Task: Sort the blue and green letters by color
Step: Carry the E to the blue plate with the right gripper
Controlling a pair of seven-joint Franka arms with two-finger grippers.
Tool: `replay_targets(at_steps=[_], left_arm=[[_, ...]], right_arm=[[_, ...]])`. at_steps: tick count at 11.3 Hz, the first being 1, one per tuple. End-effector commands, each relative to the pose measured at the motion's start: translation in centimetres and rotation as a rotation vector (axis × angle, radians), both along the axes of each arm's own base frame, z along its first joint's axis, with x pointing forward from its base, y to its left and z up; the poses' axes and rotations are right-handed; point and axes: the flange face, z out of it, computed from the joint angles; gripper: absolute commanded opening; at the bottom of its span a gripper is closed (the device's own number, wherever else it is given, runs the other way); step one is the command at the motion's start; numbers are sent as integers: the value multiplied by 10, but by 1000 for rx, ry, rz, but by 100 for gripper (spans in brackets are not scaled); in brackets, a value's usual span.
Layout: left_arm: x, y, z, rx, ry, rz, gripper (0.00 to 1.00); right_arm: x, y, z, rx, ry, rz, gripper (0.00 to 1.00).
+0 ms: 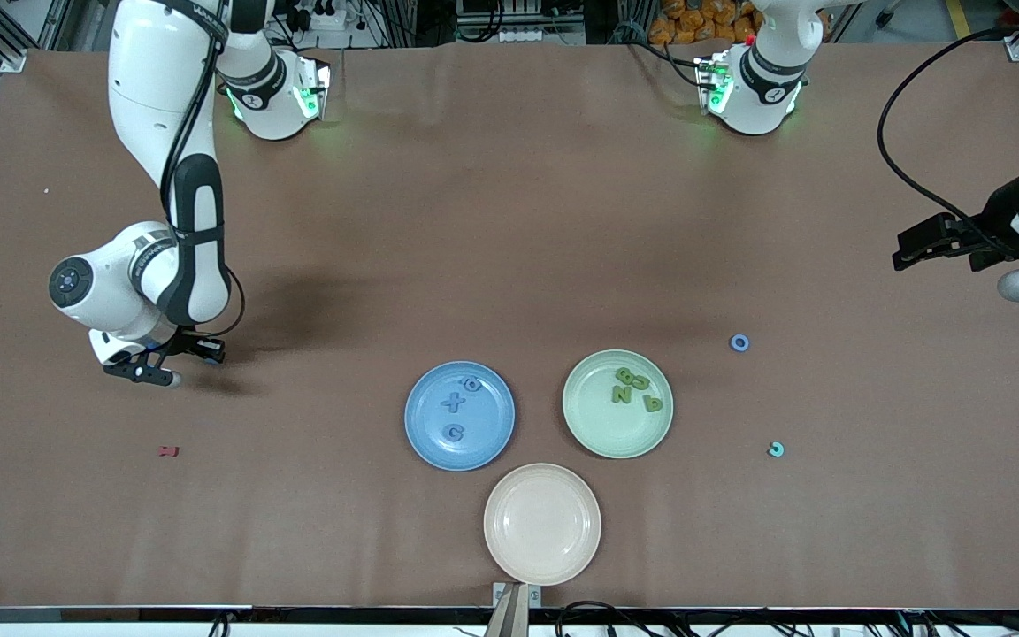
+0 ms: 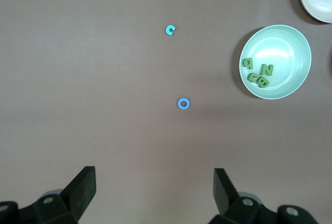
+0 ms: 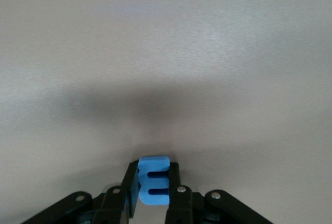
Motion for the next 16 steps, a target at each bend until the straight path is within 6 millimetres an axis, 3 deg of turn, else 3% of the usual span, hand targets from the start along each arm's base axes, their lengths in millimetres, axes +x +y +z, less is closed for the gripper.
replay_targets(at_steps=[1,4,5,8,13,16], left_arm=[[0,3,3,-7,-12,-19,100],[1,4,2,-7,-10,-17,100],[1,4,2,-7,-10,-17,100],[1,4,2,-7,-10,-16,100],[2,5,-1,-6,-6,-16,100],[2,5,-1,-8,-6,-16,100]], right_arm=[[15,24,17,92,-25,28,0],[50,56,43,162,-40,16,0],[62,75,50,179,-51,-9,0],[95,154,73,254,-76,-126,0],[115,289,108,402,-51,-347,0],[121,343,129,491,-100,-546,0]])
